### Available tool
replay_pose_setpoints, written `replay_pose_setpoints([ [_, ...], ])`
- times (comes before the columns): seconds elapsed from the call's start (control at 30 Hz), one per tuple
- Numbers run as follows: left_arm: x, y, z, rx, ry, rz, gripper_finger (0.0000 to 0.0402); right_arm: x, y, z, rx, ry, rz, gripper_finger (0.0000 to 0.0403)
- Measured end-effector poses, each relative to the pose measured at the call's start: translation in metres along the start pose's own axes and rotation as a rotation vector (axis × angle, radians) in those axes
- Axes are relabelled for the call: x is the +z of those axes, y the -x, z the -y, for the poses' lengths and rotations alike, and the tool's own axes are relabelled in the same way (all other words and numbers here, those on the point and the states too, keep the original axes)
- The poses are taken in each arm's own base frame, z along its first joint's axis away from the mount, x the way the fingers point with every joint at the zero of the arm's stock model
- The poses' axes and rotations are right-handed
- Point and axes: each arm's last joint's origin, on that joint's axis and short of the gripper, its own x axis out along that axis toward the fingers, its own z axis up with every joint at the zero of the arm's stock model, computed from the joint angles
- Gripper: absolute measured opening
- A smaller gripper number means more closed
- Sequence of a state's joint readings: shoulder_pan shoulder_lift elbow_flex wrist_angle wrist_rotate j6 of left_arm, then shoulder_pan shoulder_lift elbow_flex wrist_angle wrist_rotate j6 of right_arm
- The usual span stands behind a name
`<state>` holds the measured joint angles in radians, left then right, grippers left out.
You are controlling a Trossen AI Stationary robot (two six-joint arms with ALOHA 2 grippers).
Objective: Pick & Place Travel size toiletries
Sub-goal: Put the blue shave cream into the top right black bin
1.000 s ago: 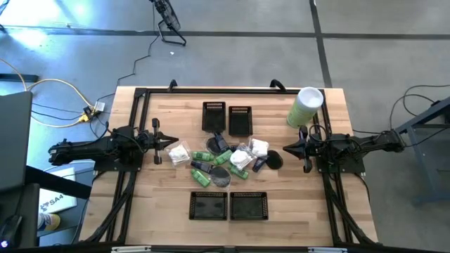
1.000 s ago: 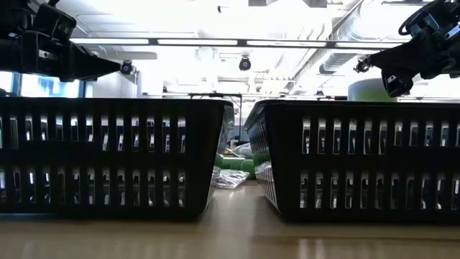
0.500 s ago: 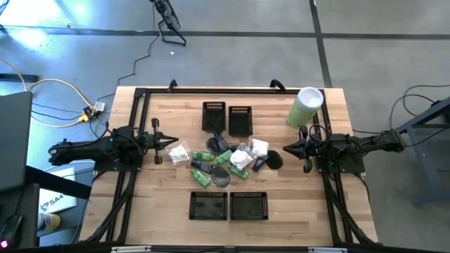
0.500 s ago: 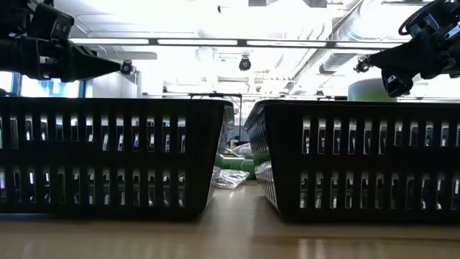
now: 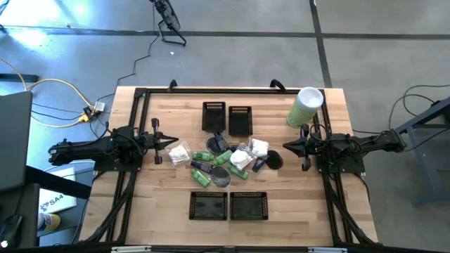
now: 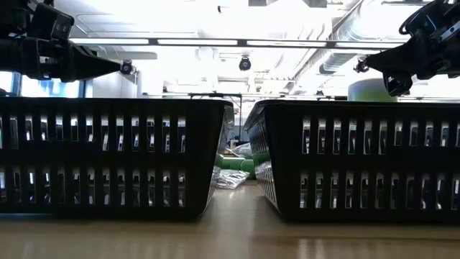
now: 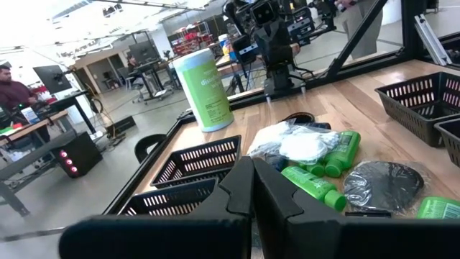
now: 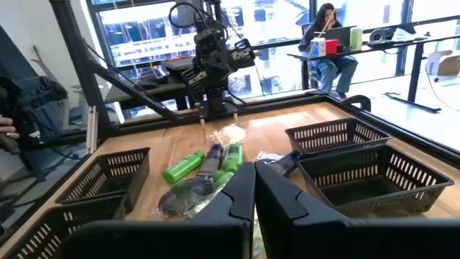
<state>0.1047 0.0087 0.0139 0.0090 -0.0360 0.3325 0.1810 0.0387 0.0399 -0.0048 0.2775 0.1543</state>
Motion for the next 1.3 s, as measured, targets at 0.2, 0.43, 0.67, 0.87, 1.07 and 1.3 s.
replay_pose_setpoints([
  [0.2,0.0,0.0,0.0,0.0,0.001,0.0,0.0,-0.0001,0.0,0.0,0.0,0.0,0.0,0.0003],
  [0.43,0.0,0.0,0.0,-0.001,0.118,0.0,0.0,0.0,0.0,0.0,0.0,0.001,0.0,0.0003],
  [0.67,0.0,0.0,0.0001,-0.002,0.136,0.001,0.0,0.0001,0.0,0.0004,-0.013,0.001,0.003,0.0002],
  [0.87,0.0,0.0,0.0001,-0.003,0.136,0.0,0.0,0.0001,0.0,0.0003,-0.01,0.001,0.002,0.0002],
  [1.07,0.0,0.0,0.0001,-0.003,0.136,0.001,0.0,0.0001,0.0,0.0002,-0.009,0.001,0.002,0.0002],
  [1.3,0.0,0.0,0.0001,-0.003,0.138,0.001,0.0,0.0001,0.0,0.0002,-0.008,0.001,0.002,0.0002],
])
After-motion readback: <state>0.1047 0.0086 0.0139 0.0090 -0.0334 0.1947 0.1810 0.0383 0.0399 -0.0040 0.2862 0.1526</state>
